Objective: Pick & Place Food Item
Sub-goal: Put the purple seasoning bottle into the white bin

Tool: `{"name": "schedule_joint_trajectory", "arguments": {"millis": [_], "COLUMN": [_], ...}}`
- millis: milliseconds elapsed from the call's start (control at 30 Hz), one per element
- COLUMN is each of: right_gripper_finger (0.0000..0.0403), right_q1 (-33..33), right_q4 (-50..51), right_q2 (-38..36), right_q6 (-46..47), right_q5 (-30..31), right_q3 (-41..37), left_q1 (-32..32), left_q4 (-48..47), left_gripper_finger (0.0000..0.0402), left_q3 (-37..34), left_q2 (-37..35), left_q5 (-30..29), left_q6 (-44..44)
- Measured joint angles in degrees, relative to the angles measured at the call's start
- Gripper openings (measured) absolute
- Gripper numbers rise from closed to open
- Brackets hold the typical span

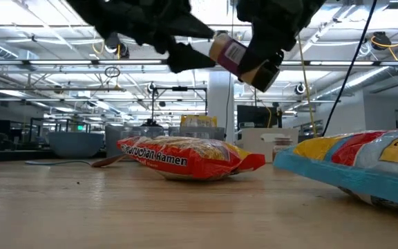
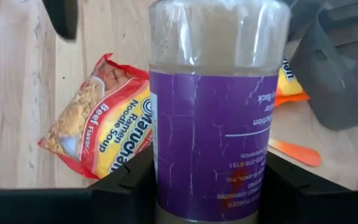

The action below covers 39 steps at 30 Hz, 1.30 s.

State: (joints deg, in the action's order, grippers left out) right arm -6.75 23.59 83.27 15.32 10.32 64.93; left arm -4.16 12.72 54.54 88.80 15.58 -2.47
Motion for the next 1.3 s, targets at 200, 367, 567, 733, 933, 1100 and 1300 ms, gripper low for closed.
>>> {"name": "schedule_joint_trajectory", "arguments": {"millis": [200, 367, 567, 733, 933, 1100, 1300], "right_gripper_finger": [0.0177, 0.0177, 0.0177, 0.0177, 0.0177, 0.0177, 0.0177], "right_q1": [-2.15, -3.27, -3.88, -3.86, -3.88, -3.86, -3.86], "right_q4": [0.63, 0.63, 0.20, 0.20, 0.20, 0.20, 0.20], "right_q2": [0.03, 0.04, 0.04, 0.04, 0.04, 0.04, 0.04], "right_q6": [-0.23, -0.64, -1.25, -1.25, -1.20, -1.21, -1.21], "right_q5": [0.03, 1.00, 1.87, 1.91, 1.89, 1.91, 1.95], "right_q3": [0.04, 0.04, 0.04, 0.04, 0.04, 0.04, 0.04], "left_q1": [-0.04, 0.00, 0.00, 0.00, 0.02, 0.07, 0.07], "left_q4": [-2.17, -4.55, -5.73, -5.81, -5.76, -5.74, -5.69], "left_gripper_finger": [0.0397, 0.0397, 0.0397, 0.0397, 0.0397, 0.0375, 0.0300], "left_q3": [6.18, 9.35, 11.52, 11.57, 11.57, 11.57, 11.57], "left_q2": [4.15, 6.83, 9.34, 9.39, 9.39, 9.39, 9.39], "left_q5": [3.07, 3.47, 5.04, 5.10, 4.96, 4.96, 4.98], "left_q6": [1.35, 1.33, 1.26, 1.33, 1.94, 2.43, 2.48]}}
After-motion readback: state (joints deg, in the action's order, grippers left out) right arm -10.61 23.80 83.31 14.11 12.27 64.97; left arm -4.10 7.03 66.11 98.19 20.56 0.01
